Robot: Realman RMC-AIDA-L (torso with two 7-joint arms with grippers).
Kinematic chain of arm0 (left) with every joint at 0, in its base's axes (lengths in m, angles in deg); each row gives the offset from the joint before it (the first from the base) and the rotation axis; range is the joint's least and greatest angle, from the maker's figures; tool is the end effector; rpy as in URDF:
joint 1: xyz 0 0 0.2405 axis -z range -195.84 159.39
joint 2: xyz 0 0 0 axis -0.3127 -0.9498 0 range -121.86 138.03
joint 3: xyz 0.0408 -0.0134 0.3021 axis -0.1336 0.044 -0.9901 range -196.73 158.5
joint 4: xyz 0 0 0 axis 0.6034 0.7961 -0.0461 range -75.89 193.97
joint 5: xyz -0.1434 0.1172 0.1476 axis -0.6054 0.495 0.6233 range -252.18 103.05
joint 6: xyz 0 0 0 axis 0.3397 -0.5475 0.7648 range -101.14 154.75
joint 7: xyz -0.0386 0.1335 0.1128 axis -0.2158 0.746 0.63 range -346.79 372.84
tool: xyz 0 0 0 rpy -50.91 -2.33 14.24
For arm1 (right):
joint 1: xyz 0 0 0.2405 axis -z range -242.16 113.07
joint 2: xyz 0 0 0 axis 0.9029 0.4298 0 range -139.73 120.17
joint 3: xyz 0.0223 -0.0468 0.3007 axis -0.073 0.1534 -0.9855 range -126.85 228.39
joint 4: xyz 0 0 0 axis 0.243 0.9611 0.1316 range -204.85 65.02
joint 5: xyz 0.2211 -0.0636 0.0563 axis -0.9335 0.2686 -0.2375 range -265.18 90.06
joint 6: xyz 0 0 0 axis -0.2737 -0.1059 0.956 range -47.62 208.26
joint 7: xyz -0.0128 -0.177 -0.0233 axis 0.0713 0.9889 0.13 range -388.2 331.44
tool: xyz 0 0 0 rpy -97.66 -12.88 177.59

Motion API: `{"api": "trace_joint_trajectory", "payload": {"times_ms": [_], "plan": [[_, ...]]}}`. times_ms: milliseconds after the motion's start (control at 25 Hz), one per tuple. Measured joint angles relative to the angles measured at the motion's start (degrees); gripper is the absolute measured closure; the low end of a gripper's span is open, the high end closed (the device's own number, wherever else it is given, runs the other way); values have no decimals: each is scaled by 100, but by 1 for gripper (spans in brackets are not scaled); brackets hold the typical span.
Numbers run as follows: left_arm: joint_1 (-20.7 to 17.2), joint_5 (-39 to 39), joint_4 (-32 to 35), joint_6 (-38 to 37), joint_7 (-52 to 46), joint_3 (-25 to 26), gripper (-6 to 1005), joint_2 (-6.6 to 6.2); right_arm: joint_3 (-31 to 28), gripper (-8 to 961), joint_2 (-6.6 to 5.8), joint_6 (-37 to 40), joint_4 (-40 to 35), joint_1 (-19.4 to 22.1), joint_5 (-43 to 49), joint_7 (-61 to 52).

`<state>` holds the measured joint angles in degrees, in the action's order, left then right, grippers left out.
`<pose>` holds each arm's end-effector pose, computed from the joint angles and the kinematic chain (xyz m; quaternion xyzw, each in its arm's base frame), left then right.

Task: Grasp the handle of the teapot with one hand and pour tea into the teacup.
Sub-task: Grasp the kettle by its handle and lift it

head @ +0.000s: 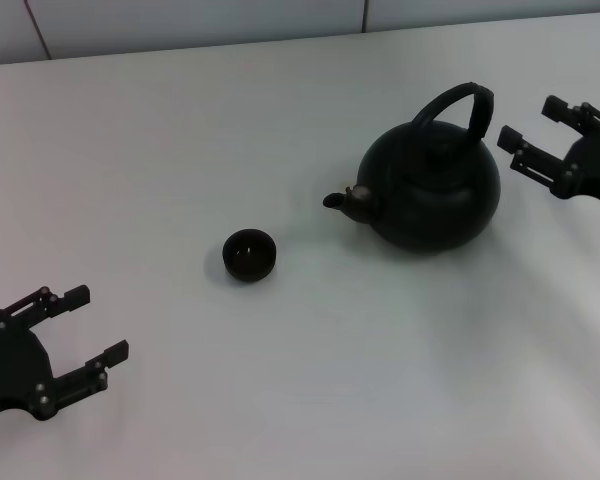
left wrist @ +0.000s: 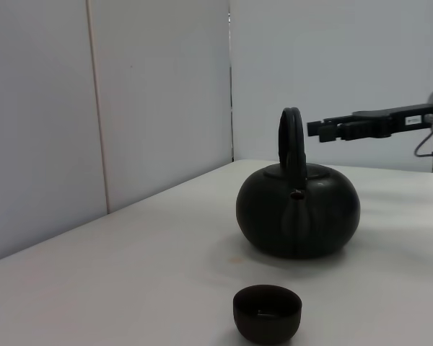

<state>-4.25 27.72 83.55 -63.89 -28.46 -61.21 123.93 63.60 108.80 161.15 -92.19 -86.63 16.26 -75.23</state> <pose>-0.3953 0.2755 -0.0560 -0.9304 -0.1103 -0.2517 0.2425 0.4028 0.3588 -0.0114 -0.8184 0.2192 0.3047 0.4352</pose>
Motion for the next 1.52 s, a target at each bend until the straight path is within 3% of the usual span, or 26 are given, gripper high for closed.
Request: {"api": "trace_joint_trajectory", "payload": {"times_ms": [480, 1280, 1520], "plan": [[-13, 0, 2, -2, 0, 9, 249, 39, 337, 201, -99, -661, -415, -628, 845, -677], [18, -6, 2, -1, 0, 98, 249, 56, 496, 202, -119, -813, -451, -785, 833, -777], [17, -8, 2, -18, 0, 158, 249, 60, 622, 402, -140, -796, -436, -821, 834, -841]]}}
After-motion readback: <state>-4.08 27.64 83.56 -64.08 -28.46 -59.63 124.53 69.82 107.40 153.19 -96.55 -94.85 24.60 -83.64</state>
